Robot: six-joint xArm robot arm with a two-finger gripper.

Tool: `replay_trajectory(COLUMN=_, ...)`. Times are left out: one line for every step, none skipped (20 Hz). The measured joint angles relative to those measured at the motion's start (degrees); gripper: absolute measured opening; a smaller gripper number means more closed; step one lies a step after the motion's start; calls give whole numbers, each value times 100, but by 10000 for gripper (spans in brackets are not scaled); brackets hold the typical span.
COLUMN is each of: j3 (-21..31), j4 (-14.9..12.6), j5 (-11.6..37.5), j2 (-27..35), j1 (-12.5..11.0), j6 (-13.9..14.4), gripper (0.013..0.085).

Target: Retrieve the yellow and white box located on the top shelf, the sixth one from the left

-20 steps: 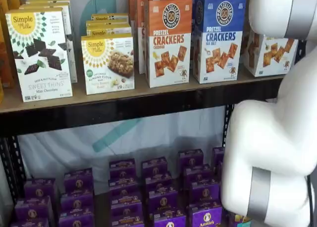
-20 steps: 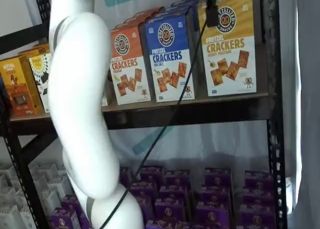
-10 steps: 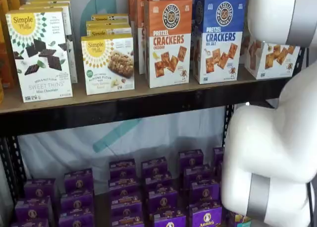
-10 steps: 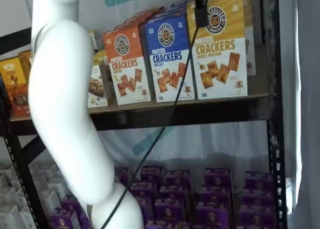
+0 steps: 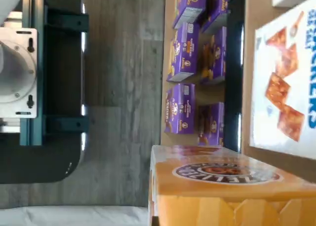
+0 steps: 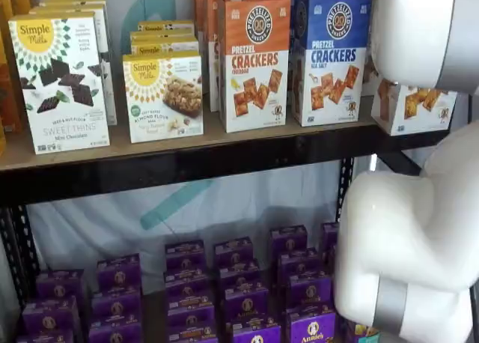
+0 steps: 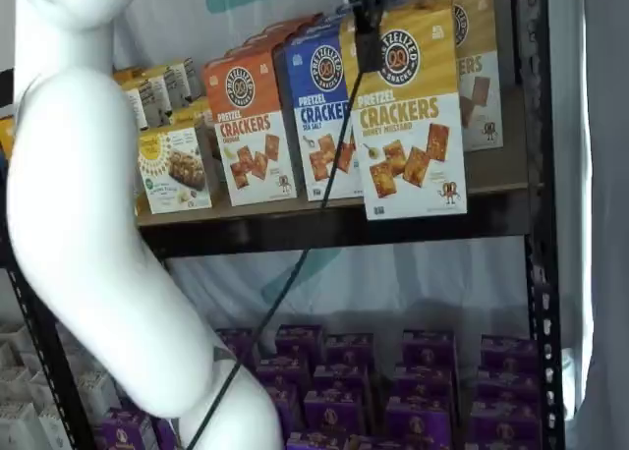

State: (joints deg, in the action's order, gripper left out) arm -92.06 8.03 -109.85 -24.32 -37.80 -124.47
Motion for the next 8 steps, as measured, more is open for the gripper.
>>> replay_trajectory(j3=73, j4=-16, j5=-22, j2=-71, j1=14, j6=9, gripper=570)
replay_trajectory(j3=128, j4=-25, j5=-35, j2=-128, j1=24, j6=16, gripper=570)
replay_trajectory(j3=178, j4=-37, j5=-47, j2=-178, j1=35, j6=22, gripper=570)
replay_trajectory(j3=226, j4=-52, j5=-68, j2=-226, j1=47, j6=31, gripper=570)
replay_trajectory(j3=278, j4=-74, j5=-96, j2=-278, j1=66, j6=42, gripper=570)
replay_trajectory(j3=336, j4=-103, j5=-114, j2=-332, j1=90, j6=55, gripper=570)
replay_trajectory(j3=386, j4=-135, j5=-125, j2=-375, j1=117, j6=67, gripper=570)
replay_trajectory(j3=428, j4=-162, j5=-129, j2=-408, j1=141, j6=78, gripper=570)
